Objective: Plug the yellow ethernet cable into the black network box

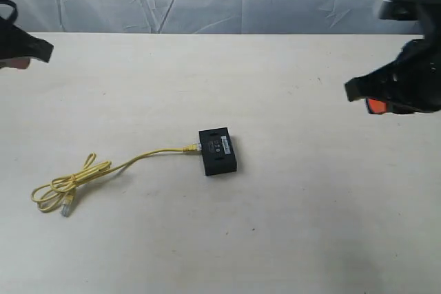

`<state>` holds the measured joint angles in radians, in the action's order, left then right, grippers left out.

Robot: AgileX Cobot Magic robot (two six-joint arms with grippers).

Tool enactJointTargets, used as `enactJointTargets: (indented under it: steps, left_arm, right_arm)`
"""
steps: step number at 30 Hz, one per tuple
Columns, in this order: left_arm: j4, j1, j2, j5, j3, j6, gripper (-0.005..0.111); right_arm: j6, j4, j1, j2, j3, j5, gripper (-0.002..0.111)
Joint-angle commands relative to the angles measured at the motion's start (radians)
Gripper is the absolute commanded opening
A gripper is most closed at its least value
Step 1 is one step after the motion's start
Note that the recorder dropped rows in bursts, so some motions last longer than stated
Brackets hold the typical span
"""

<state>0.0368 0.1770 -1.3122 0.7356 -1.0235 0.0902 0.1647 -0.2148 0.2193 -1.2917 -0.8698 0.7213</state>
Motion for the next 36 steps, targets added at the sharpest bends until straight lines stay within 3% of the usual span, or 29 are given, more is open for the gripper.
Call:
enactJointTargets:
  steps: [1,5,13,19,36]
  left_arm:
    - [0.052,-0.007,0.186,-0.064,0.08,-0.008,0.0]
    - [0.088,-0.007,0.383,-0.136,0.178,-0.008,0.0]
    - [0.056,-0.007,0.751,-0.143,0.332,-0.008,0.0]
    - [0.051,-0.007,0.907,-0.145,0.401,-0.008,0.0]
    - [0.051,-0.007,0.939,-0.145,0.403,-0.004,0.0]
  right_arm:
    - [-0.113,0.147,-0.01,0.235,0.105,-0.014,-0.001]
    - [-0.113,0.159,-0.01,0.46,0.177,-0.014,-0.001]
    - [-0.115,0.163,-0.01,0.978,0.304,-0.003,-0.001]
    - [-0.115,0.163,-0.01,1.25,0.393,-0.036,-0.001]
    - [-0.115,0.155,-0.01,1.292,0.431,-0.073,-0.001]
